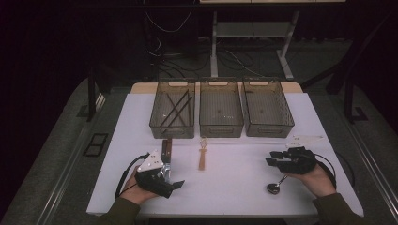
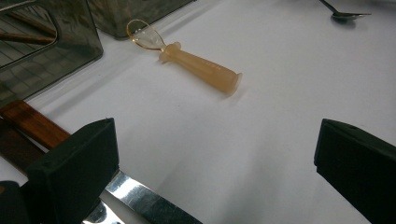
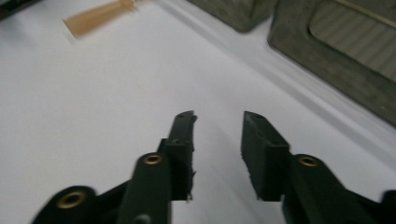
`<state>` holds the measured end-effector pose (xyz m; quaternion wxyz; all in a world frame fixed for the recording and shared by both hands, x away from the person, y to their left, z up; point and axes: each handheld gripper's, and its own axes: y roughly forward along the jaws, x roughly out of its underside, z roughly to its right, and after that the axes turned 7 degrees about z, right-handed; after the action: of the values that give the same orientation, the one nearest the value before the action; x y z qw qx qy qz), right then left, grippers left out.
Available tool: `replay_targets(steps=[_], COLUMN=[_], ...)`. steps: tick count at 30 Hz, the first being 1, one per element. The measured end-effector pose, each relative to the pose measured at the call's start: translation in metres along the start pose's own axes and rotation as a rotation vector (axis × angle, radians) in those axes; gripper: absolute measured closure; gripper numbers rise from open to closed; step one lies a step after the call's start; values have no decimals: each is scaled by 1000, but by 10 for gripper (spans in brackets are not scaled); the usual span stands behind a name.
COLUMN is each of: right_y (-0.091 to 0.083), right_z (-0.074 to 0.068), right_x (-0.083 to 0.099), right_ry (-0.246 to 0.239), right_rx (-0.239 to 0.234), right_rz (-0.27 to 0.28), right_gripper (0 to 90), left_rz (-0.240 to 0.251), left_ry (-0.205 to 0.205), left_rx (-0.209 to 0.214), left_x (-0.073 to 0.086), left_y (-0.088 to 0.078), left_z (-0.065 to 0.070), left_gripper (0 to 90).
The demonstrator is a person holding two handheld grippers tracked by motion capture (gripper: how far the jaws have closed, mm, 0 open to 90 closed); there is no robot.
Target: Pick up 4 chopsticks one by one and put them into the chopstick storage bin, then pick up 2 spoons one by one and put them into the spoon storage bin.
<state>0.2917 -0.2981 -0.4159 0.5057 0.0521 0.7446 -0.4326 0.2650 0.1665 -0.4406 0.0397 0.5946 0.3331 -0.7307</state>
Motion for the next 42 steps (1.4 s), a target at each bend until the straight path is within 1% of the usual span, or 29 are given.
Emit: replay_targets(steps=[1, 3, 8, 10, 16, 20, 23, 24, 28, 37, 42], right_y=[-2, -7, -18, -20, -20, -22, -24, -25, -25, -21, -21], right_z=[2, 7, 22, 29, 46, 53, 56, 57, 60, 61, 61], right_x=[3, 8, 17, 20, 28, 32, 34, 35, 37, 38, 38], right_ry=[1, -1, 14, 22, 37, 57, 62, 56, 68, 57, 63], right_rx=[3, 32, 67, 84, 157, 185, 201, 209, 215, 224, 223], right_rz=[-6, -17, -45, -55, -100, -119, -123, -127, -137, -160, -168], right_gripper=[685, 753, 894, 898, 900, 900, 900, 900, 900, 900, 900], left_rz=[1, 5, 0, 1, 2, 3, 2, 2, 3, 4, 2], left_ry=[0, 0, 3, 2, 5, 6, 7, 6, 7, 6, 9], left_rx=[-2, -2, 0, 0, -3, -2, -1, 0, -1, 3, 3], left_x=[0, -1, -1, -1, -1, -1, -1, -1, -1, -1, -2], left_y=[0, -1, 1, 1, -1, -1, 0, 0, 0, 0, 0], left_z=[0, 0, 0, 0, 1, 1, 1, 1, 1, 1, 1], left_gripper=[0, 0, 0, 0, 0, 0, 0, 0, 0, 0, 0])
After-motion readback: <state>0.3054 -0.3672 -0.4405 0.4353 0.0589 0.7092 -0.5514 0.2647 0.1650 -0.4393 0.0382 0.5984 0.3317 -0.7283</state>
